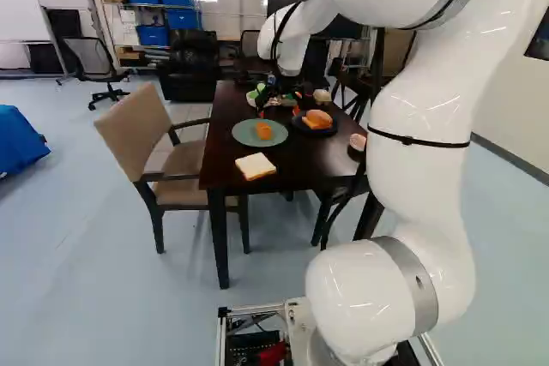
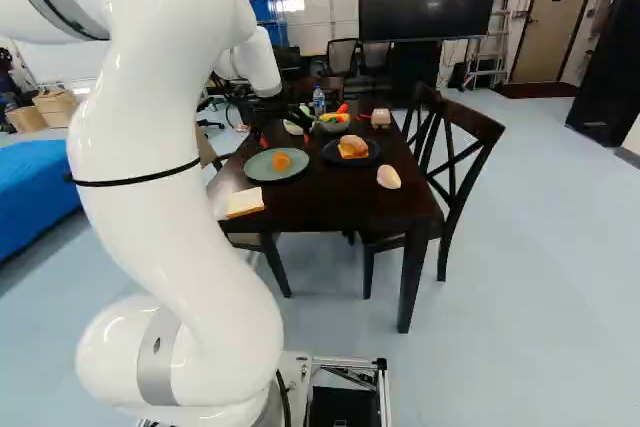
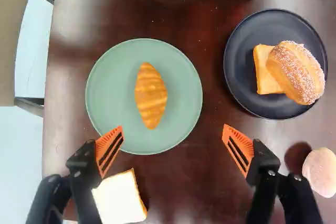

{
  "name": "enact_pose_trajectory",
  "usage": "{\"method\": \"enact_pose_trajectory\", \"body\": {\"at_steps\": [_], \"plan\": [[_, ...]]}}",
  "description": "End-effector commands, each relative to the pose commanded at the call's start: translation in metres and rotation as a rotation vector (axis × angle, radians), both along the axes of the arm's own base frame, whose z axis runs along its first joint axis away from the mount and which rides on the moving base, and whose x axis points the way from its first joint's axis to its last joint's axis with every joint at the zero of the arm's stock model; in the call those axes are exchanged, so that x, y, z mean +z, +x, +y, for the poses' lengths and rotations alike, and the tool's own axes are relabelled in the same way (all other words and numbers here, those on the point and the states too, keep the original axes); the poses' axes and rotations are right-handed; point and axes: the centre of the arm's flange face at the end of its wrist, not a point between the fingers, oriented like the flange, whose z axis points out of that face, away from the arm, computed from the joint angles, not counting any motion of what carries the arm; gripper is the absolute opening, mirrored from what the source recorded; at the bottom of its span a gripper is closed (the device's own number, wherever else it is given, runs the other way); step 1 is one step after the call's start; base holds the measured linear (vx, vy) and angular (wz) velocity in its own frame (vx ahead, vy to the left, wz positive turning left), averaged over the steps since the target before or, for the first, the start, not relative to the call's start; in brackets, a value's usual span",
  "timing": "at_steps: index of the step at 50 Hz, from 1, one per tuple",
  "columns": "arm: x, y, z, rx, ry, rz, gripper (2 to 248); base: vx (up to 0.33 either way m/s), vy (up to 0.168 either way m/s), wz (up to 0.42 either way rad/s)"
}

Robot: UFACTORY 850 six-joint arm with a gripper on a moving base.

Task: Move the croissant to the empty plate

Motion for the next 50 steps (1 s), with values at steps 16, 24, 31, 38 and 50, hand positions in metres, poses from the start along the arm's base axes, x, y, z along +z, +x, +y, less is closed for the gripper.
{"method": "enact_pose_trajectory", "body": {"at_steps": [16, 24, 31, 38, 50], "plan": [[-0.002, -0.003, -0.001, -0.001, 0.002, -0.013, 247, 0.0, 0.0, 0.0], [-0.005, -0.007, -0.002, -0.002, 0.004, -0.026, 247, 0.0, 0.0, 0.0], [-0.007, -0.011, -0.003, -0.003, 0.007, -0.041, 247, 0.0, 0.0, 0.0], [-0.011, -0.016, -0.005, -0.005, 0.01, -0.06, 247, 0.0, 0.0, 0.0], [-0.017, -0.027, -0.008, -0.008, 0.016, -0.099, 247, 0.0, 0.0, 0.0]]}}
